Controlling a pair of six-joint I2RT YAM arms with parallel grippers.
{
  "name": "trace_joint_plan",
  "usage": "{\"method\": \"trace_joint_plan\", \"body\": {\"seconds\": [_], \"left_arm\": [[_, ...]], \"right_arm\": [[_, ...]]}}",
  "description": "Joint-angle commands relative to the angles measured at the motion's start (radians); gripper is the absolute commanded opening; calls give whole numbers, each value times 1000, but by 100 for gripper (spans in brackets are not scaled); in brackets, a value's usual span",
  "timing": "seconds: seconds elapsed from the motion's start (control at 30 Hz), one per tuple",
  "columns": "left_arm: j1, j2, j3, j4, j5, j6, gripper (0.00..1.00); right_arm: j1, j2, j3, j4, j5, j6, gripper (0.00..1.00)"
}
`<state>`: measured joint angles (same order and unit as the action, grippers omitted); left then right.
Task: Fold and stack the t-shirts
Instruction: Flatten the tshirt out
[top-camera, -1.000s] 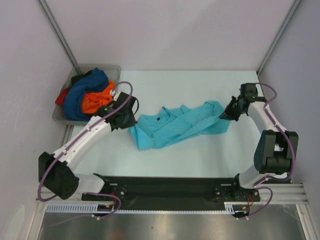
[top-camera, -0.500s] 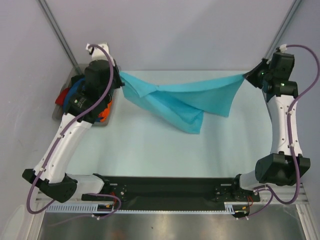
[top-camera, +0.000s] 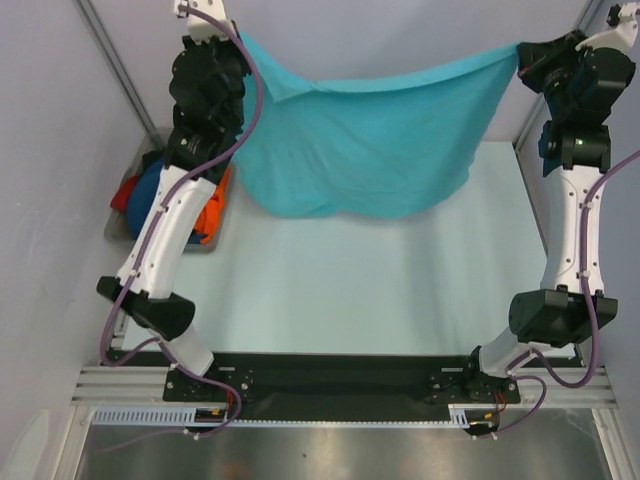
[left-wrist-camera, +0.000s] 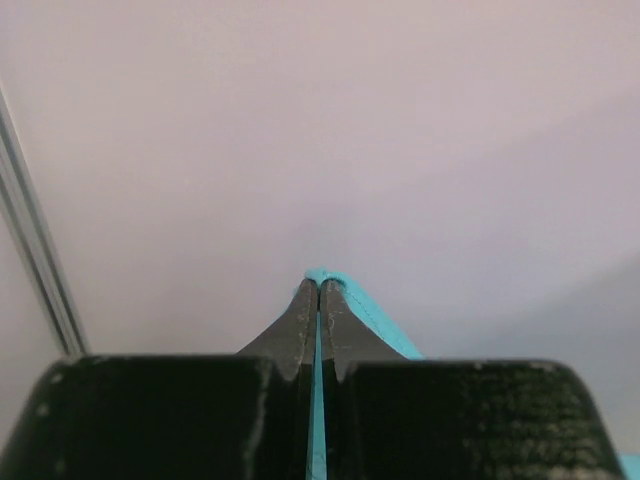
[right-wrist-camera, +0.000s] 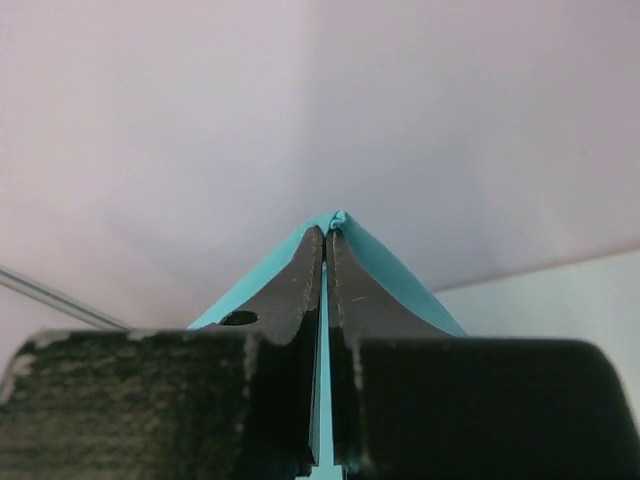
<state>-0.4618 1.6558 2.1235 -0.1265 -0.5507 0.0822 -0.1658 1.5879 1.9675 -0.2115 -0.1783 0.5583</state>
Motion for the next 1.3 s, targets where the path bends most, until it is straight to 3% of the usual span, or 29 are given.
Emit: {"method": "trace_joint_plan", "body": {"seconds": [0.0,0.2,0.47,0.63,0.8,1.0,1.1,1.27], "left_arm": [[72,36,168,94,87,-17,0],[120,-28,230,51,193,-74,0],[120,-347,61,-24,323,-76,0],[120,-511,-11,-48,354,-76,0],[120,-658,-95,4,377,-146,0],[120,-653,-172,-1,413,-179,0],[120,-620,-265,11,431,-179,0],[120,-555,-595,164,436,-156,0]], "right_arm": [[-3,7,73,132,-9,-3,0],[-5,-152,2,107,-7,-63,0],[-3,-570,-389,144,13,-52,0],[-3,-762,-438,52,13,-72,0],[-3,-838,-395,-38,8,-96,0],[-3,-850,-453,-69,13,-113,0],[-3,-847,-574,-51,11,-113,0],[-3,-822,-822,23,14,-110,0]]}}
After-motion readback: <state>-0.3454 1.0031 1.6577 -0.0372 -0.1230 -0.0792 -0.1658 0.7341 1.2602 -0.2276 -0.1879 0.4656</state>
